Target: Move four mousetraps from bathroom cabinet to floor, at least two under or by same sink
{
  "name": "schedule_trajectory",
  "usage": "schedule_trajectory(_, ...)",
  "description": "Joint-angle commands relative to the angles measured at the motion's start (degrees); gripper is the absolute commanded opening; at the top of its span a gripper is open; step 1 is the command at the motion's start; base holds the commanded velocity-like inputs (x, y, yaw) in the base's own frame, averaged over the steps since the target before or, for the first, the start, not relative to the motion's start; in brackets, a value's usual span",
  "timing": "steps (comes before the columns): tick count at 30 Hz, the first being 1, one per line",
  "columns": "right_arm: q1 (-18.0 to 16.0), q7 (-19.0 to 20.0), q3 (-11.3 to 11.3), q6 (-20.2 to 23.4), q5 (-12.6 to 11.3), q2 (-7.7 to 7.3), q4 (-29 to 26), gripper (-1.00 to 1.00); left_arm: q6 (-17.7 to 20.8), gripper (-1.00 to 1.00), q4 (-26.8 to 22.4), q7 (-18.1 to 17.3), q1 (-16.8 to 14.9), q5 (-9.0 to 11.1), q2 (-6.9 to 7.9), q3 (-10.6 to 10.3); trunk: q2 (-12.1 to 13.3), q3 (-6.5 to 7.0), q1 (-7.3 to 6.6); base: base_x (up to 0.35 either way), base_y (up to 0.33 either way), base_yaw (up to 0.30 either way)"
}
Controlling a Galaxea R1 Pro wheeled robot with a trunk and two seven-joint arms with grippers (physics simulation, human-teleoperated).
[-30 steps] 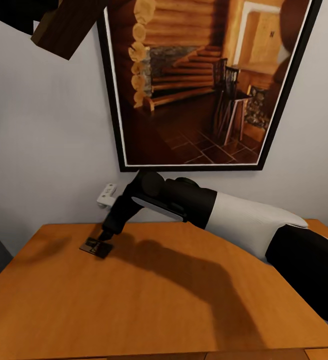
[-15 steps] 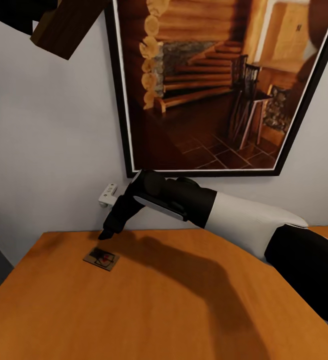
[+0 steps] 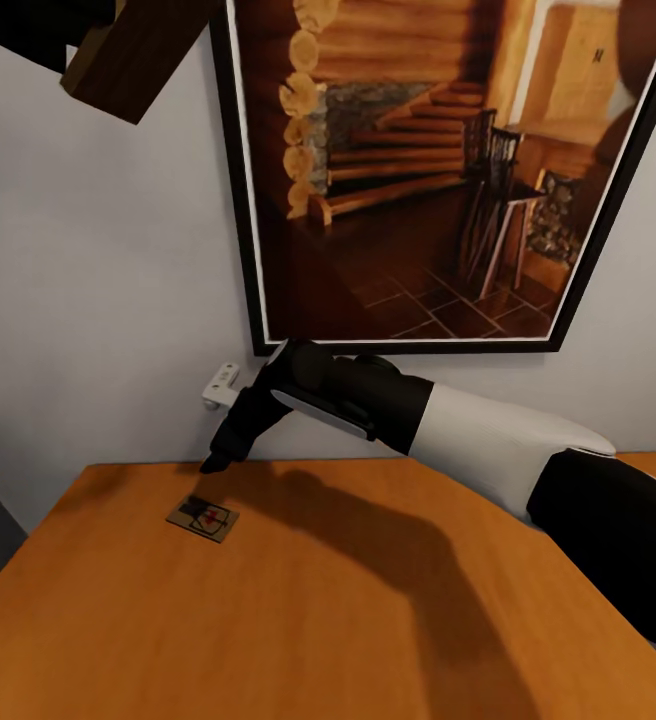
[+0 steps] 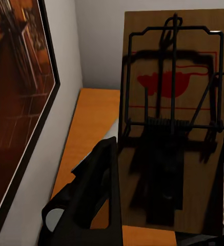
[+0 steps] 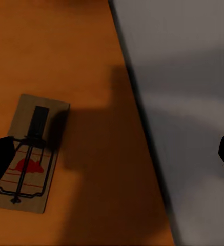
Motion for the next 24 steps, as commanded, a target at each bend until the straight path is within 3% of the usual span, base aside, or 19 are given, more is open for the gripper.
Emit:
schedule_trajectory(1,0.0,0.2,0.0,0.1,0.1,0.04,0.1,1.0,0.2,-1.0,-0.2,-0.1,-0.2,0.4,0.04,-0.3,0.0,-0.07,0.0,0.0,0.0,0.0)
schedule_trajectory(18,0.5,0.3,0.2,0.0,-0.1,0.04,-0.2,1.0,0.2,-1.0,-0.8,-0.1,-0.2,0.4,0.3,-0.5,0.0,-0.07,0.0,0.0,0.0,0.0)
schedule_trajectory(24,0.5,0.3,0.2,0.0,-1.6,0.04,-0.3,1.0,0.2,-1.0,-0.8,-0.1,-0.2,0.5,0.34,-0.5,0.0,-0.07,0.0,0.0,0.0,0.0)
